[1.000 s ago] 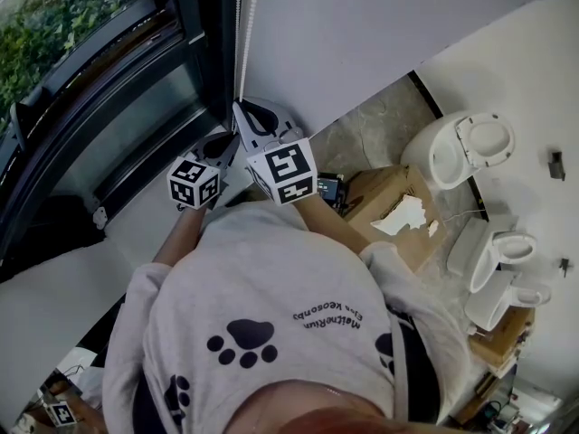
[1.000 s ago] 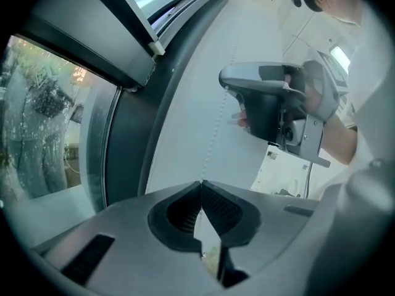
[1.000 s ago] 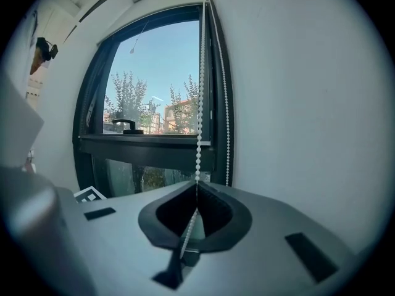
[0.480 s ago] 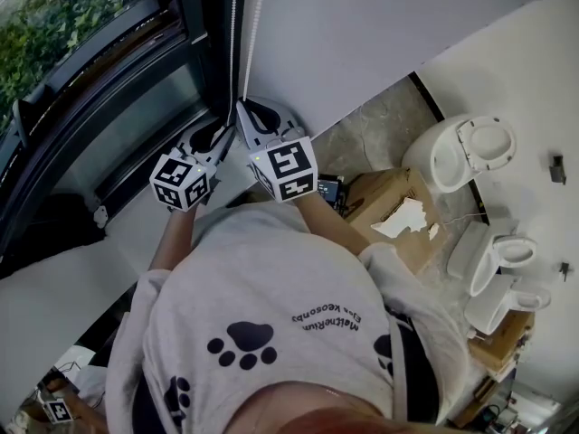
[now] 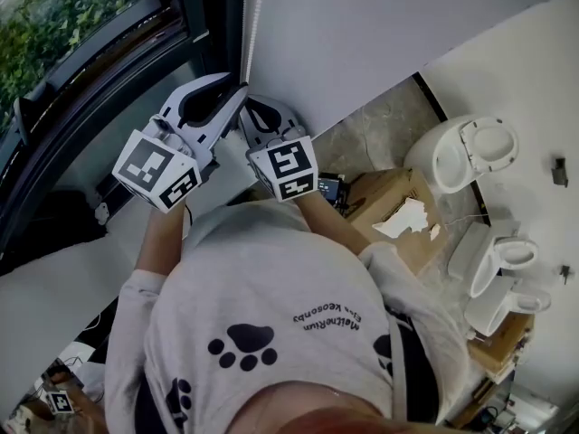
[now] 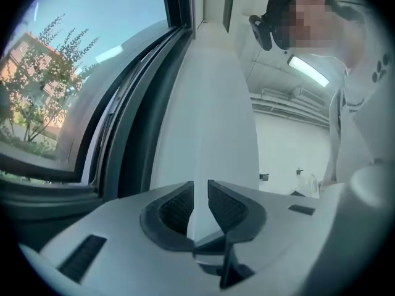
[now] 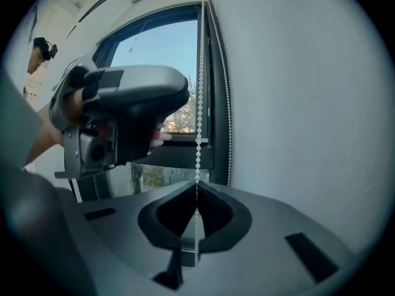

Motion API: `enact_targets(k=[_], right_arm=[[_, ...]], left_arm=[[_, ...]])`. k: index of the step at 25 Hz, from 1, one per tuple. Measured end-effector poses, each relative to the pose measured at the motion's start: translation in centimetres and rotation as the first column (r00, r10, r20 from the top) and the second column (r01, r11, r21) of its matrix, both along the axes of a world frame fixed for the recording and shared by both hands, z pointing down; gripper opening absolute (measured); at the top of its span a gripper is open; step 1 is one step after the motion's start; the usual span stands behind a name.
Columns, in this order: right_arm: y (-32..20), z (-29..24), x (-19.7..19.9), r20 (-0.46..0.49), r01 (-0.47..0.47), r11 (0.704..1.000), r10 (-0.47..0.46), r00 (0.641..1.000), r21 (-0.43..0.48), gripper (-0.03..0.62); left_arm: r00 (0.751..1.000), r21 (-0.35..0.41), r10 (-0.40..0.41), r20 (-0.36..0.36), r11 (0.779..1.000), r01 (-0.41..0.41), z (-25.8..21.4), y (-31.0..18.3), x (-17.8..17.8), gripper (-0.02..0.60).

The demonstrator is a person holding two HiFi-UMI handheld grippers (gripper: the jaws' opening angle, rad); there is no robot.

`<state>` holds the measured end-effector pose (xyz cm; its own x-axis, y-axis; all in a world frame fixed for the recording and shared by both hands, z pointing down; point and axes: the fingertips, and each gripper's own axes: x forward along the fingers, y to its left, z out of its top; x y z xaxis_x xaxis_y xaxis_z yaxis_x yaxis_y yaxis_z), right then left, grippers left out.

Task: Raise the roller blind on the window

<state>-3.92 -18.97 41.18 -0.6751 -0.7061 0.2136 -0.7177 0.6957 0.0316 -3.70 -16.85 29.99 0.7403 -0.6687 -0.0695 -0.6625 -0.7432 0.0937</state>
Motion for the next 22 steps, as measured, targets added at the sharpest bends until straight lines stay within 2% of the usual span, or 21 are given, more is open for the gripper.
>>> enact_targets(k=[7,10,15,22], right_arm=[[0.6,0.2,-0.3,-0.017,0.017,1.000,-0.017,1.000,-0.006,0.009],[0.6,0.0,-0.4,-0.009,0.015,1.000,-0.015,1.000,0.007,0.009],[0.6,-0.1,-0.3,-0.002,0.006,1.000,-0.006,1.000,0.002,0.009],[1.1,2.8,-0.3,-0.026,0.005,0.999,-0.006,1.000,-0.032,0.009]], left_arm=[[1.000,0.070,0.020,0.020,0.997,-0.021,-4.4,-1.2,1.1,0.077],[0.999,0.081,0.021,0.047,0.996,-0.025,-5.1,-1.7,1.5,0.015],[0.999,0.066,0.034,0.011,0.997,-0.034,-5.1,-1.6,1.3,0.011],[1.000,0.035,0.010,0.015,0.999,-0.011,-2.2,-1.3,1.2,0.009]])
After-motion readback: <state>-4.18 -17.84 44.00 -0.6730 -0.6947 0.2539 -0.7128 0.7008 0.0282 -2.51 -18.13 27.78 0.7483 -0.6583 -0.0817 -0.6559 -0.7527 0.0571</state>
